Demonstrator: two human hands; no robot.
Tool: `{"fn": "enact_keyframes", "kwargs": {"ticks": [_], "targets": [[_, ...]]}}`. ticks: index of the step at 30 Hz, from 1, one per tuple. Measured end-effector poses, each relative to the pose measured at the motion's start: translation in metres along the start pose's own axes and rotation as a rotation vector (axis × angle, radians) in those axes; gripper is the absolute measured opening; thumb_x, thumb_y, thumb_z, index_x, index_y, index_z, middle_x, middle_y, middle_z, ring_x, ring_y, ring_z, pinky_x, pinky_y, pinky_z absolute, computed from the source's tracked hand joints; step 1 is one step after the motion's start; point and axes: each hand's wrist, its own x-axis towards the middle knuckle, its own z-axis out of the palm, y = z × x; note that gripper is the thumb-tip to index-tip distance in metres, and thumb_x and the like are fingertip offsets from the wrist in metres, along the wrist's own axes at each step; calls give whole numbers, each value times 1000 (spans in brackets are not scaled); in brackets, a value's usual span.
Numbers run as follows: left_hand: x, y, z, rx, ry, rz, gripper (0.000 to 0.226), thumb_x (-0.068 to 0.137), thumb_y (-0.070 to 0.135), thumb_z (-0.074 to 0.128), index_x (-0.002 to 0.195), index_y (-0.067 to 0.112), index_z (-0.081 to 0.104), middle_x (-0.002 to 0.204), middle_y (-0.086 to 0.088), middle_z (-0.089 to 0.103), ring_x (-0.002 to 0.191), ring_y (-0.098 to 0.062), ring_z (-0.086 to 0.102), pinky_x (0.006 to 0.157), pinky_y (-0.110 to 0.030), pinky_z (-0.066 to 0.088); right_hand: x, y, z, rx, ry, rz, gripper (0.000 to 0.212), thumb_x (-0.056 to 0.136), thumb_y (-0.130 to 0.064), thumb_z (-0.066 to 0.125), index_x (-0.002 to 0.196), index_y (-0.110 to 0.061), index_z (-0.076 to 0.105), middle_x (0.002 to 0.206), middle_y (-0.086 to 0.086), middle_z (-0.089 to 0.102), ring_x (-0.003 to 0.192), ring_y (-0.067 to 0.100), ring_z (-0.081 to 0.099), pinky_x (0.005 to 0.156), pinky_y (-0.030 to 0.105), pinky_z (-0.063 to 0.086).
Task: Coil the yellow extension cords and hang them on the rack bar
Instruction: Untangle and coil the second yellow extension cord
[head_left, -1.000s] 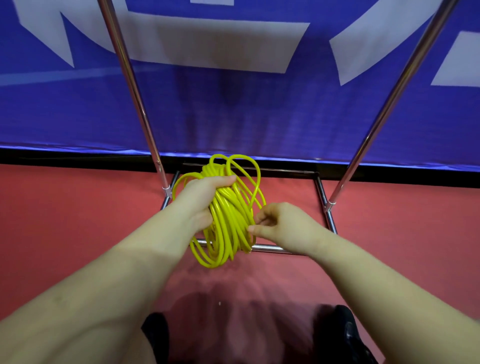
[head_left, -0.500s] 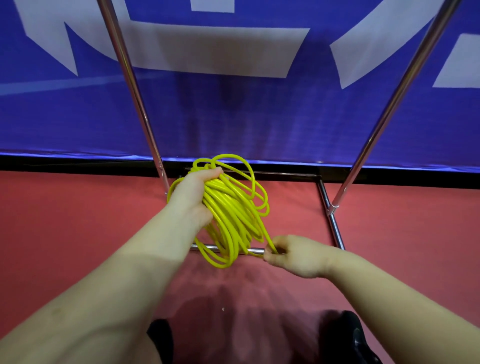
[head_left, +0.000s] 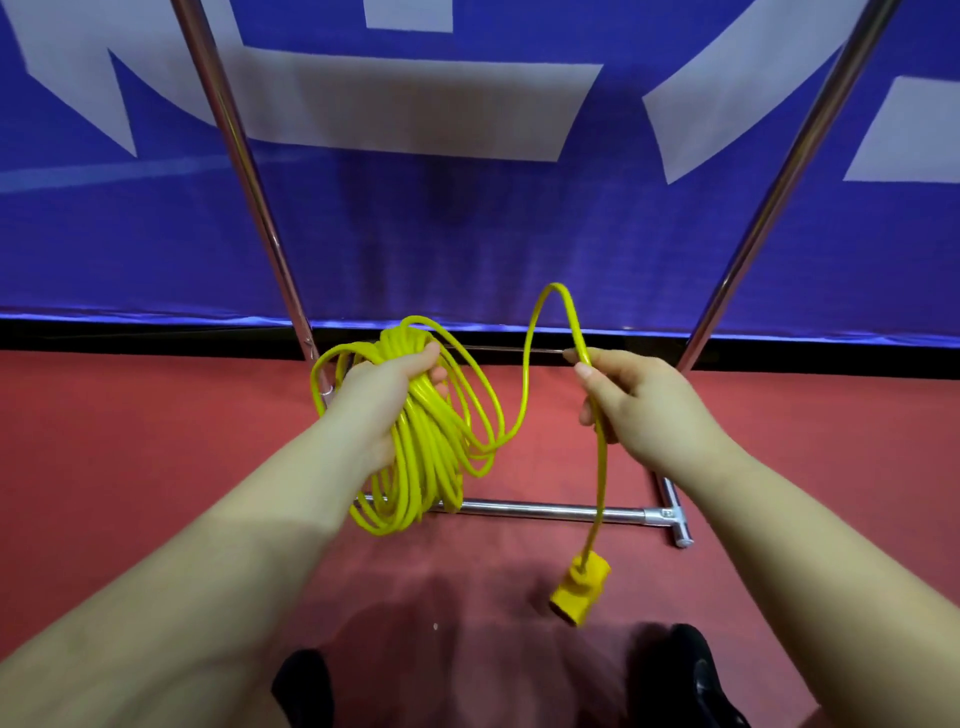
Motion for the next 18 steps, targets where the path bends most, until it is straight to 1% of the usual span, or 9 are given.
{"fn": "enact_keyframes", "kwargs": {"ticks": [4, 5, 6, 8, 9, 11, 15, 17, 18], "targets": [[-8, -5, 7, 136, -126, 26, 12, 86, 16, 64, 76, 10, 62, 55, 0, 60, 45, -11, 56, 48, -22, 49, -1, -5, 1, -66, 34, -7, 24, 96, -28, 49, 111, -24, 67, 62, -15, 50, 56, 1, 46, 66, 26, 41], [-10, -7, 10, 154, -147, 29, 11, 85, 15, 64, 76, 10, 62, 56, -1, 60, 45, -11, 55, 48, -22, 49, 0, -7, 0, -56, 44, -6, 23, 96, -28, 49, 108, -23, 68, 62, -17, 49, 56, 0, 46, 64, 23, 37], [-12, -10, 13, 167, -165, 29, 10, 85, 14, 64, 76, 10, 62, 57, -1, 60, 45, -10, 55, 47, -21, 49, 0, -9, 0, -24, 51, -2, 20, 96, -28, 48, 98, -25, 68, 62, -16, 49, 55, 0, 46, 62, 21, 37], [-18, -15, 19, 190, -208, 30, 8, 84, 13, 64, 77, 9, 62, 58, -1, 62, 45, -10, 55, 48, -22, 49, -2, -16, 0, 132, 54, 41, 24, 96, -26, 49, 75, -28, 61, 58, -9, 49, 50, 8, 47, 57, 23, 42], [-21, -18, 23, 211, -232, 36, 8, 84, 12, 65, 77, 9, 63, 59, 0, 63, 46, -10, 55, 49, -23, 50, -3, -20, 0, 251, 33, 89, 25, 96, -24, 49, 75, -26, 61, 57, -5, 49, 48, 11, 47, 55, 26, 46], [-26, -25, 29, 277, -280, 61, 7, 84, 12, 65, 77, 10, 64, 62, 1, 66, 48, -8, 56, 54, -25, 50, -7, -28, 3, 451, -50, 188, 23, 96, -23, 49, 83, -20, 67, 54, -2, 51, 42, 10, 48, 49, 26, 49], [-33, -35, 39, 291, -403, 115, 5, 84, 11, 64, 88, 12, 68, 74, -2, 70, 62, -12, 64, 67, -31, 55, -10, -36, 11, 507, -115, 284, 32, 97, -24, 47, 71, -18, 65, 49, -4, 55, 38, 8, 50, 42, 20, 47], [-33, -37, 40, 294, -424, 121, 6, 83, 12, 66, 88, 15, 68, 71, 0, 70, 61, -12, 65, 64, -29, 55, -9, -38, 11, 519, -111, 324, 32, 98, -23, 46, 72, -17, 63, 47, -4, 54, 38, 10, 50, 42, 21, 48], [-33, -37, 40, 312, -420, 132, 7, 81, 15, 69, 87, 16, 69, 72, 0, 70, 64, -13, 66, 68, -30, 55, -9, -39, 11, 516, -118, 332, 32, 98, -23, 46, 71, -17, 62, 47, -4, 53, 37, 10, 50, 43, 22, 49]]}}
